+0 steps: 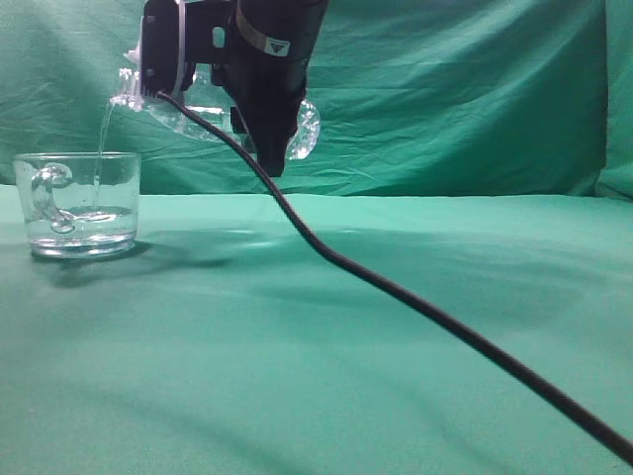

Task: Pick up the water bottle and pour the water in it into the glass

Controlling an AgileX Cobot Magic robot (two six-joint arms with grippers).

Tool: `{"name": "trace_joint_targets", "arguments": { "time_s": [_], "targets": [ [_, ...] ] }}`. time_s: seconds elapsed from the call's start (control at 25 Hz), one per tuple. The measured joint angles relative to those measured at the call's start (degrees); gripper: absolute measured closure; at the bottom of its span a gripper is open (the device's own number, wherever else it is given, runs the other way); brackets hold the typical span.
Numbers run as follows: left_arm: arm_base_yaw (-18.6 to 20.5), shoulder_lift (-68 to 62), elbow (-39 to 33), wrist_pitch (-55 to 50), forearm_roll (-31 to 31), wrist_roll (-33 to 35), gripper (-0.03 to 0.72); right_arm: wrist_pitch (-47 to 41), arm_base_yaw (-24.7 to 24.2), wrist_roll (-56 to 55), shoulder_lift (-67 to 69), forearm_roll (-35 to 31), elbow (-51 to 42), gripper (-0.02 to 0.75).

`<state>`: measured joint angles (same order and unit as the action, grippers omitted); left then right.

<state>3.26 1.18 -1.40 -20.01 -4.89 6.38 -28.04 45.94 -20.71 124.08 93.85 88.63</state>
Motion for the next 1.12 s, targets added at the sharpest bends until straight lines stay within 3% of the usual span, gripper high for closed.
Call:
{"name": "trace_joint_targets", "arguments": {
  "time_s": [0.56,0.72,0.84,1.12],
  "targets": [
    [0.0,0.0,0.0,0.0,0.0,0.0,0.688,4.7,-1.7,-30.3,-7.8,-25.9,-0.1,0.440],
    [0.0,0.0,0.0,0.0,0.0,0.0,0.688,12.4,-5.7,-35.6,-16.6,-28.7,-6.0,0.440],
    [0.0,0.0,0.0,0.0,0.0,0.0,0.688,23.4,-10.1,-39.1,-23.3,-28.6,-14.0,0.440],
    [0.0,0.0,0.0,0.0,0.0,0.0,0.688,41.7,-23.3,-39.9,-32.5,-27.3,-29.4,0.440]
  ]
}}
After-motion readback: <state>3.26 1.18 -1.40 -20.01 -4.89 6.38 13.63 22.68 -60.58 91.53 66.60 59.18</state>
